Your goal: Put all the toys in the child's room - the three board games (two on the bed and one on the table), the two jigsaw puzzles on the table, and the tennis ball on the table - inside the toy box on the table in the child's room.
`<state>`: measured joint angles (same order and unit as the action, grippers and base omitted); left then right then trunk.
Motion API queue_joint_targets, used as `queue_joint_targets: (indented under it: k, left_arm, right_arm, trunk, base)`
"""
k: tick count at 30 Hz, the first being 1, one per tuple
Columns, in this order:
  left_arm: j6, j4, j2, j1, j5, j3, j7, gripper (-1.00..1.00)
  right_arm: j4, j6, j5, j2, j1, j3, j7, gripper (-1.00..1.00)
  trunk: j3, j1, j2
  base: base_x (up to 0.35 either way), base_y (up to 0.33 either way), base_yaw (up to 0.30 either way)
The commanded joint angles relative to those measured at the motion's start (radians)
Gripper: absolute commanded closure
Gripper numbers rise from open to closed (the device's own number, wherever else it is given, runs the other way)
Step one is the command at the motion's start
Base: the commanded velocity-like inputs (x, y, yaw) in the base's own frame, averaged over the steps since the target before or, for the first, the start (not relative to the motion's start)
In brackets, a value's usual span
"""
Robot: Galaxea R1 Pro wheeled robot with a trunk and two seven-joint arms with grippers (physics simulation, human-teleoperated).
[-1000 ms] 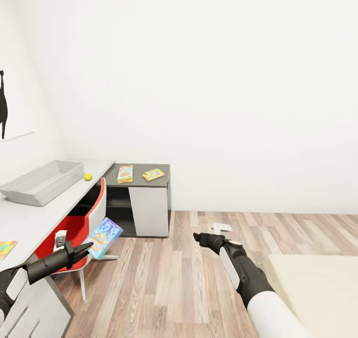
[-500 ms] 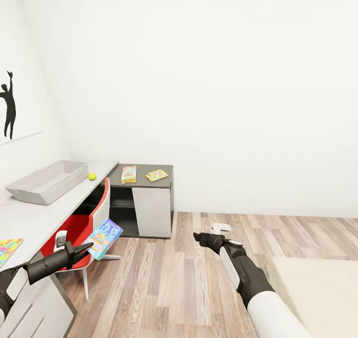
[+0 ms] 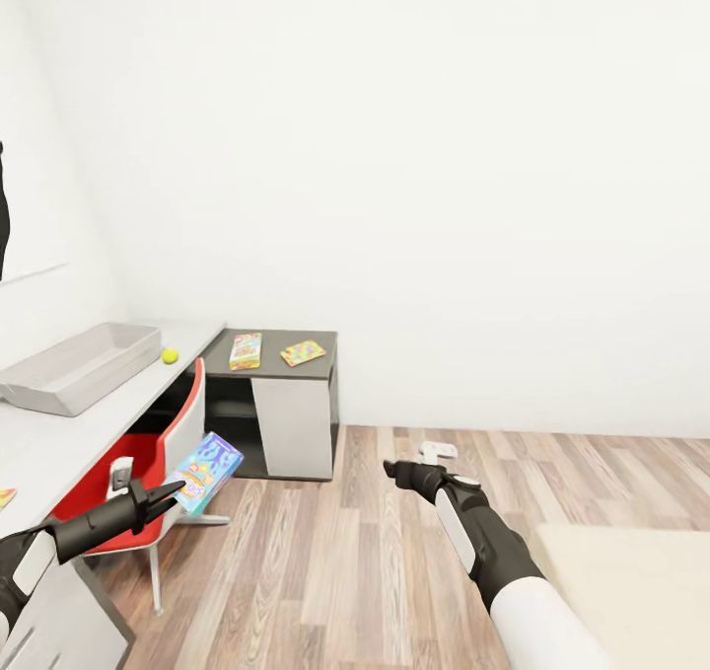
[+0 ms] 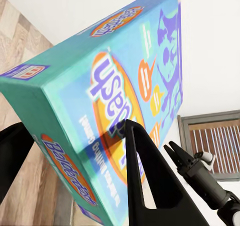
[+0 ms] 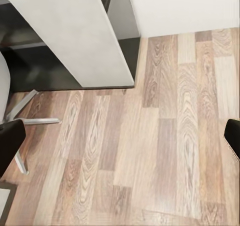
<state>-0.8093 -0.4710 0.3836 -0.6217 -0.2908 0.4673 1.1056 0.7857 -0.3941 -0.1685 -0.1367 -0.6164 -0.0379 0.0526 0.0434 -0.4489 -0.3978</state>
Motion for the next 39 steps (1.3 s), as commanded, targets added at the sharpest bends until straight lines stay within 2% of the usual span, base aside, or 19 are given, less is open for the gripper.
queue_joint_targets:
  k: [1, 12, 28, 32, 39]
  left_arm:
    - [-0.007, 0.000, 0.000, -0.001, -0.002, 0.002, 0.002, 1.00]
    - [-0.007, 0.000, 0.000, -0.001, -0.002, 0.002, 0.001, 1.00]
    - [-0.007, 0.000, -0.001, -0.001, -0.002, 0.002, 0.001, 1.00]
    - [-0.007, 0.000, -0.001, -0.001, -0.002, 0.002, 0.002, 1.00]
    - [-0.007, 0.000, -0.001, -0.001, -0.002, 0.002, 0.002, 1.00]
  right_arm:
    - [0.001, -0.005, -0.006, 0.000, -0.001, 0.000, 0.000, -1.00]
    - [0.001, -0.005, -0.006, 0.000, -0.001, 0.000, -0.001, -1.00]
    - [-0.003, -0.003, -0.005, 0.000, -0.001, -0.001, -0.001, -1.00]
    - [-0.002, -0.003, -0.005, 0.000, -0.001, -0.002, -0.001, -1.00]
    - [0.001, -0.004, -0.005, 0.000, -0.001, -0.002, 0.000, -1.00]
  trunk:
    - [0.002, -0.001, -0.002]
    - [0.002, -0.001, -0.002]
    - [0.002, -0.001, -0.002]
    - [0.002, -0.001, -0.002]
    - [0.002, -0.001, -0.002]
  base:
    - [0.265, -0.169, 0.000]
    - [0.265, -0.053, 0.106]
    - [0.161, -0.117, 0.271]
    - [0.082, -0.012, 0.261]
    - [0.010, -0.001, 0.042]
